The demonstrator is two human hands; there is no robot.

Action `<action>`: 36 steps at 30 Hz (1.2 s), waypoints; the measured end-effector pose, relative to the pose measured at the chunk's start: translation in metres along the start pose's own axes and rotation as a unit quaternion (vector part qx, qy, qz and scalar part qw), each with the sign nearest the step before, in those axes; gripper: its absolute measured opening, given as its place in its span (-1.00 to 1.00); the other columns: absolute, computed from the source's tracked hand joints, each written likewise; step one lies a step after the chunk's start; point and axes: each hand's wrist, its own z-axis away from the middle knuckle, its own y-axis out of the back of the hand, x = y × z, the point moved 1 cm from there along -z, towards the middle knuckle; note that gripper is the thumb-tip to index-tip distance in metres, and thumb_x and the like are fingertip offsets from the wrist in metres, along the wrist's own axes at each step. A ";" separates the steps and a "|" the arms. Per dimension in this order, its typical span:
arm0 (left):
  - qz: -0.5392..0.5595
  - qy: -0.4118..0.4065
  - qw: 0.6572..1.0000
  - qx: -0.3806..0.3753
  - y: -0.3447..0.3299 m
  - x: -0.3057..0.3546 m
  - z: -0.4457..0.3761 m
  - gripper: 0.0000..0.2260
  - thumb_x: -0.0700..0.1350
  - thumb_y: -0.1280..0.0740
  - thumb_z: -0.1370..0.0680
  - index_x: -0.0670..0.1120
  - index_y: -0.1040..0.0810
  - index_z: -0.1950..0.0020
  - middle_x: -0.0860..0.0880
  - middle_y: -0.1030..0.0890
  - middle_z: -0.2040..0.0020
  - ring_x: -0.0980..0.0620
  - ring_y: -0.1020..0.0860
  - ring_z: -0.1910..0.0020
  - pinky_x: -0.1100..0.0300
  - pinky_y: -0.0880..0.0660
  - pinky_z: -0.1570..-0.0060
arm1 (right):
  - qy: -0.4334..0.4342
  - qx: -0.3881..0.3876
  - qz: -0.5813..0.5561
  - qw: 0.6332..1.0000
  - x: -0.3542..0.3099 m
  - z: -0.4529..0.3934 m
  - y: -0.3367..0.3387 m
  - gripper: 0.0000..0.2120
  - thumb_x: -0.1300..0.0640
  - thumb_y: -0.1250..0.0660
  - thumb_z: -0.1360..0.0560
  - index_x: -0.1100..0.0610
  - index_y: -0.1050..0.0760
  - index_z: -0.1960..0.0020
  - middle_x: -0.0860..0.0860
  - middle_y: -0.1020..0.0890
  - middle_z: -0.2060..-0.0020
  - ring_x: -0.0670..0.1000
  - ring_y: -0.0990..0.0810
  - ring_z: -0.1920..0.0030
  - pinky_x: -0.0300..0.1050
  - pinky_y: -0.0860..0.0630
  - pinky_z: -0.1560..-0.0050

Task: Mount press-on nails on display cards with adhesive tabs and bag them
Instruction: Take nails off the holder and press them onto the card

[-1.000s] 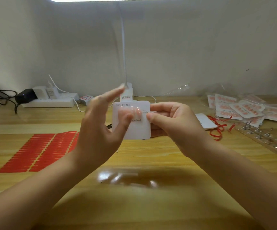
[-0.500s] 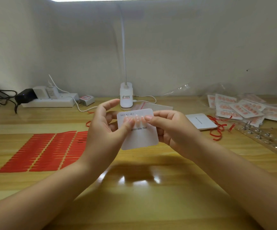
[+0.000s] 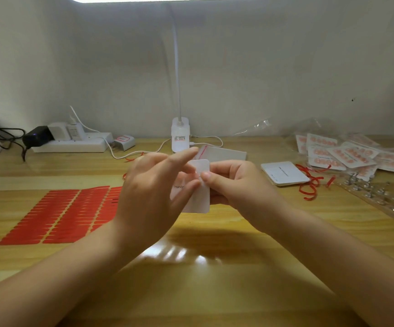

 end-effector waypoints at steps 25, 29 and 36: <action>0.008 0.002 1.000 0.018 0.007 -0.003 -0.005 -0.56 -0.11 -0.47 -0.49 -0.04 -0.41 -0.32 0.06 -0.69 0.06 -0.11 -0.63 0.12 -0.12 -0.48 -0.01 | 0.011 -0.017 -0.015 1.000 -0.004 0.000 0.000 -0.82 0.25 -0.23 -0.60 0.18 -0.61 -0.06 0.20 -0.70 0.05 0.13 -0.70 0.05 -0.11 -0.64 0.08; 0.006 0.002 1.000 0.019 0.006 -0.003 -0.005 -0.56 -0.11 -0.46 -0.49 -0.02 -0.40 -0.32 0.06 -0.69 0.07 -0.10 -0.63 0.13 -0.12 -0.47 -0.01 | 0.013 -0.020 -0.016 1.000 -0.004 0.000 0.000 -0.82 0.26 -0.23 -0.60 0.16 -0.60 -0.06 0.18 -0.70 0.05 0.11 -0.70 0.06 -0.11 -0.64 0.08; 0.002 -0.004 1.000 0.009 0.004 -0.004 -0.004 -0.60 -0.12 -0.41 -0.52 -0.14 -0.46 -0.34 -0.03 -0.70 0.04 -0.12 -0.63 -0.01 -0.15 -0.44 -0.10 | 0.006 -0.012 -0.048 0.999 -0.002 -0.003 0.003 -0.82 0.27 -0.23 -0.60 0.19 -0.60 -0.07 0.13 -0.71 0.09 0.07 -0.70 0.09 -0.14 -0.63 0.12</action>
